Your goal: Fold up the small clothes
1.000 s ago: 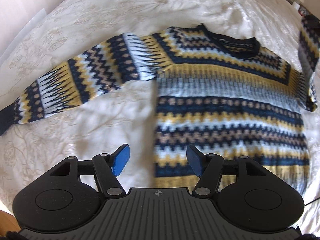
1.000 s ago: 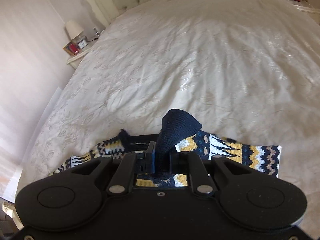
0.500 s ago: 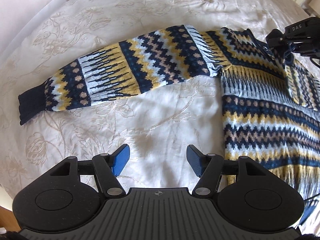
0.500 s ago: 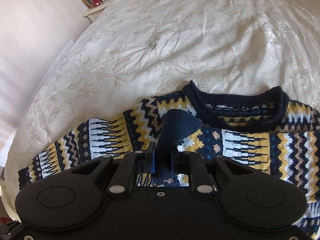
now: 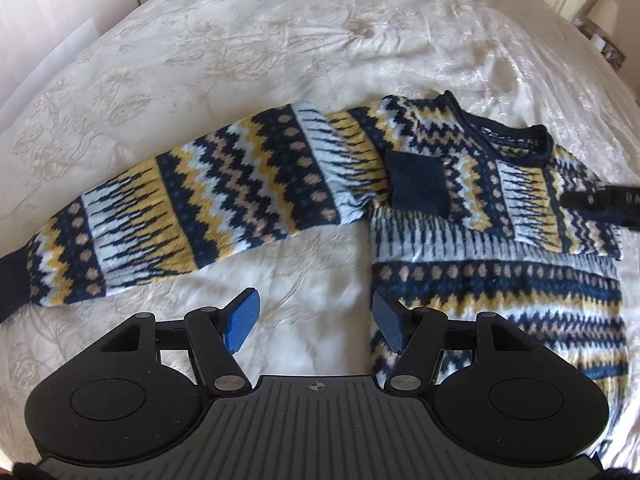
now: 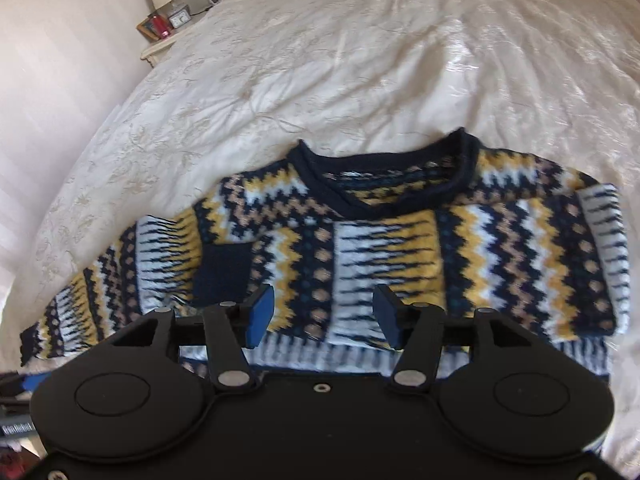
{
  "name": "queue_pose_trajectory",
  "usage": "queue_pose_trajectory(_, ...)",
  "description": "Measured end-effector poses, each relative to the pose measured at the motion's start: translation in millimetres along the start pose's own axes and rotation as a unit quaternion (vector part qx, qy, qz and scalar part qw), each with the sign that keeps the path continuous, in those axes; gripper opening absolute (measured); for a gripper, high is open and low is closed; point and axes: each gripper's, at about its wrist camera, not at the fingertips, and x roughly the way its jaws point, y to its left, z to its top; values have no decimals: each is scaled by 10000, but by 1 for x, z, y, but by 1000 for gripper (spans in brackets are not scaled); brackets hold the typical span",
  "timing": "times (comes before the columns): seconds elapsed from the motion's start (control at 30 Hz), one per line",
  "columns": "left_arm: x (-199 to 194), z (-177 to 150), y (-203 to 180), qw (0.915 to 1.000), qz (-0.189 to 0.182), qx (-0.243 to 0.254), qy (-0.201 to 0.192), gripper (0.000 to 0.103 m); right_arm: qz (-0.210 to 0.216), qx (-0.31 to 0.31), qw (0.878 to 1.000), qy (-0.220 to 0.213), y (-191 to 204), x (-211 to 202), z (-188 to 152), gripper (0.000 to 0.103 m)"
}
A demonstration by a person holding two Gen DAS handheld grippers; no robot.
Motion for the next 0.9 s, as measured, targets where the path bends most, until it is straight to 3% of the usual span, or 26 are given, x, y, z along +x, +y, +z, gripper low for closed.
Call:
queue_pose_trajectory(0.2,23,28,-47,9994,-198,230,-138,62,-856,218,9961,-40,-62,-22,-32,79)
queue_pose_trajectory(0.27,34,36,-64,9992,-259,285,-137,62,-1052,294,9940,-11,-79,-26,-38,81)
queue_pose_trajectory(0.57,88,53,-127,9988,-70,490,44,59,-1186,689,9905,-77,-153,-39,-35,81)
queue_pose_trajectory(0.77,130,50,-121,9964,519,377,547,58,-1096,743,9911,-122,-181,-30,-14,81)
queue_pose_trajectory(0.9,141,49,-109,9968,385,140,690,61,-989,814,9917,-111,-197,-16,0,81)
